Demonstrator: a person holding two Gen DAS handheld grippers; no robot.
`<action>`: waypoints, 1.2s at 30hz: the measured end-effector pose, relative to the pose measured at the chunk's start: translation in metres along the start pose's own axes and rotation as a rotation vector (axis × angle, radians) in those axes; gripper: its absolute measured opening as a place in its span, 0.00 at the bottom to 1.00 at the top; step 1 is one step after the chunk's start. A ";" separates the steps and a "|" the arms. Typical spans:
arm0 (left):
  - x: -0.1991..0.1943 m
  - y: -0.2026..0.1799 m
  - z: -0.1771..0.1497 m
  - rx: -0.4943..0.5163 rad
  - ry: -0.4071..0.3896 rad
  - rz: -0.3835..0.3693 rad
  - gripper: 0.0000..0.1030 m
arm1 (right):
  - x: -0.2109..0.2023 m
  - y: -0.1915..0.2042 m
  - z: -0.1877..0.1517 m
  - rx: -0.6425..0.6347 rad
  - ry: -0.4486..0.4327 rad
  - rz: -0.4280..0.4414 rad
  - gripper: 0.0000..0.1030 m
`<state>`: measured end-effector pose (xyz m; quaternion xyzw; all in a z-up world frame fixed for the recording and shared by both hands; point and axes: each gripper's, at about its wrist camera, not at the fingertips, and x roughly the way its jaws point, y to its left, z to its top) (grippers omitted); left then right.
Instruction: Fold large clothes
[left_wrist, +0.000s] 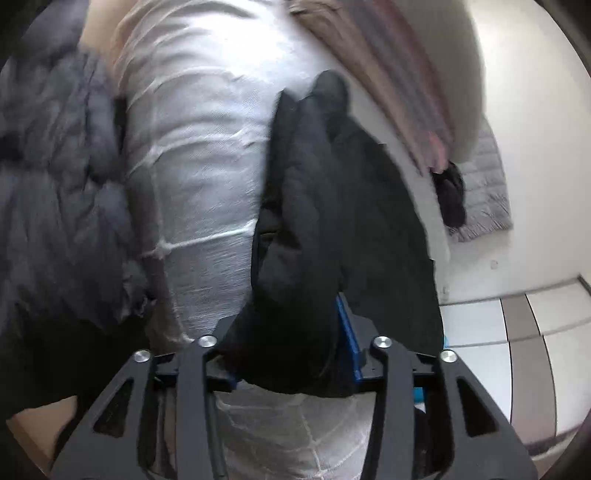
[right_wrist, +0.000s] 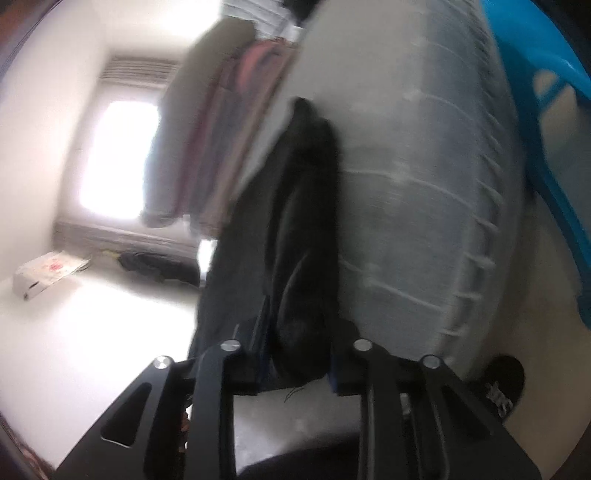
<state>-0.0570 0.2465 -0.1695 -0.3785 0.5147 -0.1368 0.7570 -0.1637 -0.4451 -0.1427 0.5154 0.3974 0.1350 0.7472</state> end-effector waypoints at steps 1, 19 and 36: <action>0.001 0.004 -0.002 -0.008 -0.004 -0.008 0.44 | -0.002 -0.002 0.001 0.008 -0.009 -0.013 0.32; -0.007 0.029 -0.025 -0.005 -0.094 -0.072 0.35 | 0.070 0.139 0.015 -0.484 0.149 -0.489 0.52; -0.004 0.005 -0.017 0.008 -0.141 0.010 0.69 | 0.262 0.316 -0.050 -1.014 0.373 -0.386 0.72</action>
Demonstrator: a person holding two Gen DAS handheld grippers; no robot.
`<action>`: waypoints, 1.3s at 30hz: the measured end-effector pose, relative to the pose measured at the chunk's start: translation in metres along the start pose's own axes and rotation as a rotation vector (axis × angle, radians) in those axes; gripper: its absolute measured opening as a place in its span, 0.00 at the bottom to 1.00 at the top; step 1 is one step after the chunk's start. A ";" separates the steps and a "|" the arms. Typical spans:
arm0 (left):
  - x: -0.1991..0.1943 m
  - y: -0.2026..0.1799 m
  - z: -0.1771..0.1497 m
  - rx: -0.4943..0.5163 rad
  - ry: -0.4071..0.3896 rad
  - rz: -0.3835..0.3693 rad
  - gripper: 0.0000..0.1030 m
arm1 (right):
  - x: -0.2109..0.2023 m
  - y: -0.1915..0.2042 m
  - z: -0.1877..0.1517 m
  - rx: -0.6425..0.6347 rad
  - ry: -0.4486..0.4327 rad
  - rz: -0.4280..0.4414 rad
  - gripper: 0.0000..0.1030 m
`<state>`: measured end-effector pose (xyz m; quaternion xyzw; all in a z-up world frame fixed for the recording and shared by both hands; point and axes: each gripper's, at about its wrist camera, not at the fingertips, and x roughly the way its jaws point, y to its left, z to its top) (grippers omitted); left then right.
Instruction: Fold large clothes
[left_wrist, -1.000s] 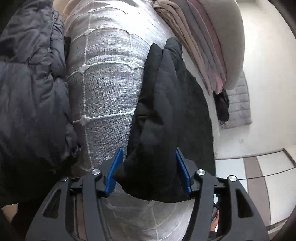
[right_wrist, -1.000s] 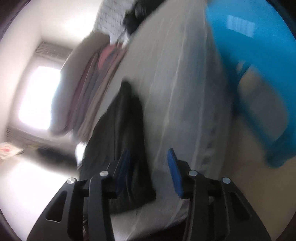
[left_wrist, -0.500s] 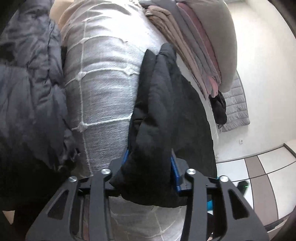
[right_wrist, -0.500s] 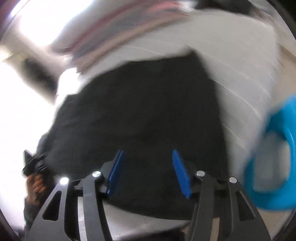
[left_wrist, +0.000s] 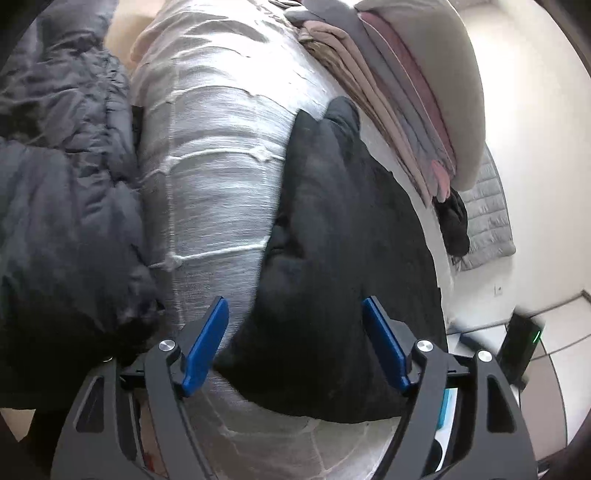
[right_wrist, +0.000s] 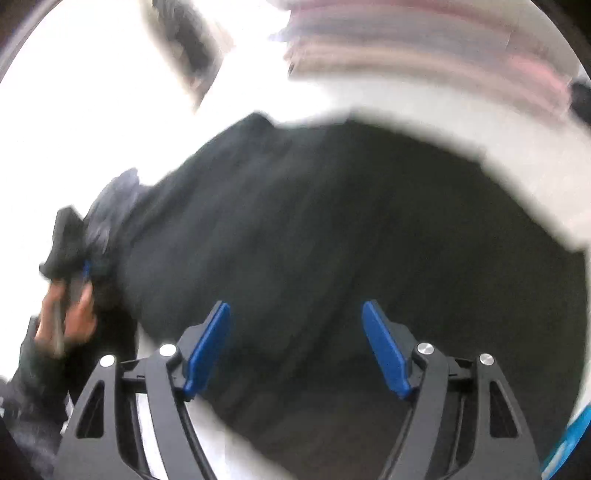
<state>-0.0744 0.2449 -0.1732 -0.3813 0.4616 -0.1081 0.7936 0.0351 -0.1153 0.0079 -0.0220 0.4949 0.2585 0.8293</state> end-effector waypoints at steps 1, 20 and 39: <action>0.001 -0.004 0.000 0.012 -0.003 0.006 0.69 | 0.004 -0.001 0.017 -0.006 -0.040 -0.055 0.75; 0.007 -0.020 0.006 0.113 -0.049 0.147 0.70 | 0.063 -0.027 0.031 0.153 0.007 -0.025 0.86; 0.012 -0.007 0.005 0.019 -0.067 0.083 0.73 | -0.038 0.015 -0.094 0.404 -0.165 0.327 0.86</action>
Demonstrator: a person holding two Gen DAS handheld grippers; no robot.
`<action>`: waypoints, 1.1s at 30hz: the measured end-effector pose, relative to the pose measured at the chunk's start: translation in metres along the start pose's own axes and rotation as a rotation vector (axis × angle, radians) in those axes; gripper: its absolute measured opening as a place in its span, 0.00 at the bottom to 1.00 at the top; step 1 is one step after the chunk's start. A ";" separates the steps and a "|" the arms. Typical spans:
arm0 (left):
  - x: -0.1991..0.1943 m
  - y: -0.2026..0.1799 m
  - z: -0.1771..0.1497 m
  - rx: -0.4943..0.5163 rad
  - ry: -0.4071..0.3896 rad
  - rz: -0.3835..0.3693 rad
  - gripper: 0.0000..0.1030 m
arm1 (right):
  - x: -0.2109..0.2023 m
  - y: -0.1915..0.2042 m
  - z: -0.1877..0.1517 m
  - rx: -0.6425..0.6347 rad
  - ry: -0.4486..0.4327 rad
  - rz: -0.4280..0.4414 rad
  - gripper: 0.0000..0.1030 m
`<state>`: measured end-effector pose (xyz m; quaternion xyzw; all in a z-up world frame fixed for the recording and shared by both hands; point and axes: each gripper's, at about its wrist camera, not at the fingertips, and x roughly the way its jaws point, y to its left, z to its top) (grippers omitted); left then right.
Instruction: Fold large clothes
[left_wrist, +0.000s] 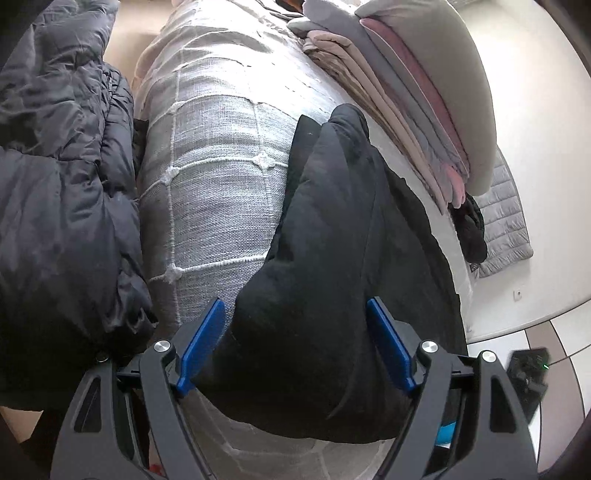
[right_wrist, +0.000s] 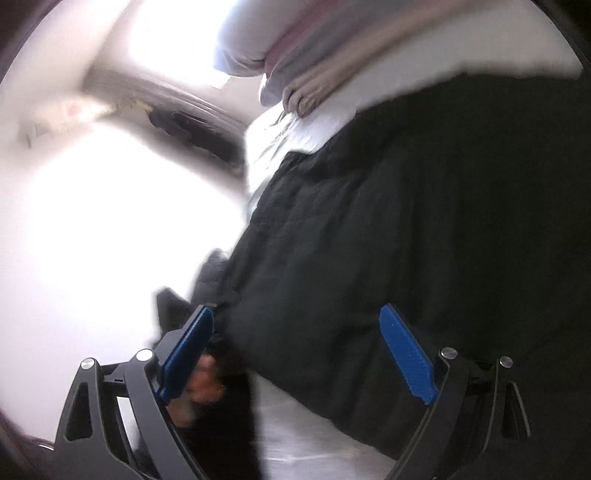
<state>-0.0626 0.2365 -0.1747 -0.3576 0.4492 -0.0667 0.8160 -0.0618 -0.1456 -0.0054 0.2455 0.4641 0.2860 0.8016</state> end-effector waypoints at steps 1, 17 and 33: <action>0.000 0.000 0.000 -0.001 -0.003 0.000 0.73 | -0.005 0.009 -0.003 -0.065 -0.024 -0.126 0.86; -0.009 -0.014 -0.001 0.058 -0.061 -0.028 0.43 | 0.027 -0.004 -0.022 -0.201 0.018 -0.558 0.89; -0.053 -0.065 -0.002 0.143 -0.197 -0.096 0.35 | 0.036 -0.014 -0.040 -0.215 0.033 -0.579 0.91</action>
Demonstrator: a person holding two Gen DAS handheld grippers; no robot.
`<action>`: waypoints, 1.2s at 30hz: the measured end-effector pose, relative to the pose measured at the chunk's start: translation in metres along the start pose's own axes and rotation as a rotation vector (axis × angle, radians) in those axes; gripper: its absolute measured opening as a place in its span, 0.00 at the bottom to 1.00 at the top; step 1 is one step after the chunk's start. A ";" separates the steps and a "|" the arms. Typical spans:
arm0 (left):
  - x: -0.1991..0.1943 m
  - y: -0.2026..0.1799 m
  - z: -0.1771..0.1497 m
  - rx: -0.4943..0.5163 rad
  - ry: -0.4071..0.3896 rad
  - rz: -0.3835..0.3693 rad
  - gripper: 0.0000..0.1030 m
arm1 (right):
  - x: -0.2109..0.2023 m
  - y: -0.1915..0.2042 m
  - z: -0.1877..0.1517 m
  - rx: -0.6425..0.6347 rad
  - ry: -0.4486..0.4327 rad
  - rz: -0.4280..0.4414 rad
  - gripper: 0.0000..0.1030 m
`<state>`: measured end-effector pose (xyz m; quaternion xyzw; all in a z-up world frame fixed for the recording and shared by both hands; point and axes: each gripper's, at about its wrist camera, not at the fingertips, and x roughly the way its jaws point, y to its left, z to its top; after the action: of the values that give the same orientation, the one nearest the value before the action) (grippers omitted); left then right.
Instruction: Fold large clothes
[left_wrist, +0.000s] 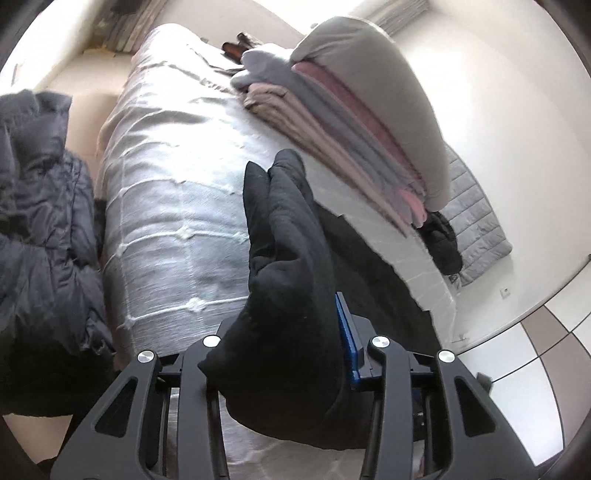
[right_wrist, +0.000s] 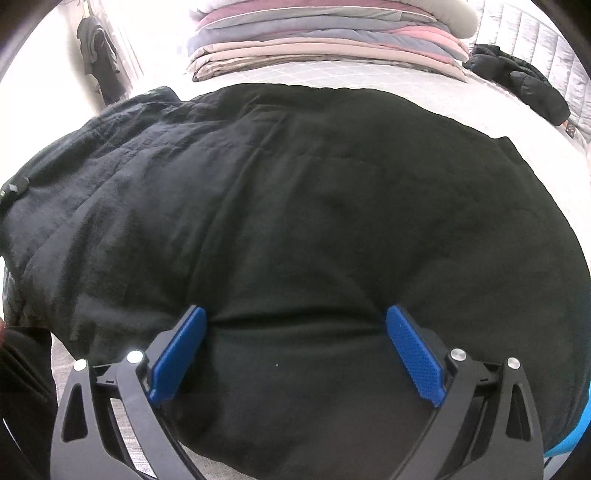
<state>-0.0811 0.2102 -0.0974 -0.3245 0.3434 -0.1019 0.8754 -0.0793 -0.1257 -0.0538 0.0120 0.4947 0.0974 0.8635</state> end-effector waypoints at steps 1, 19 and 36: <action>-0.002 -0.006 0.001 0.004 -0.007 -0.008 0.35 | 0.000 0.000 0.000 0.000 0.001 0.000 0.91; 0.008 -0.250 -0.030 0.354 -0.003 -0.244 0.32 | -0.035 -0.151 -0.004 0.723 -0.075 0.933 0.92; 0.223 -0.394 -0.261 0.710 0.502 -0.284 0.41 | -0.002 -0.317 -0.094 1.087 -0.189 1.206 0.92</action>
<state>-0.0724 -0.3119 -0.1099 -0.0134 0.4408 -0.4079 0.7994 -0.1111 -0.4439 -0.1370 0.7015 0.3063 0.2904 0.5743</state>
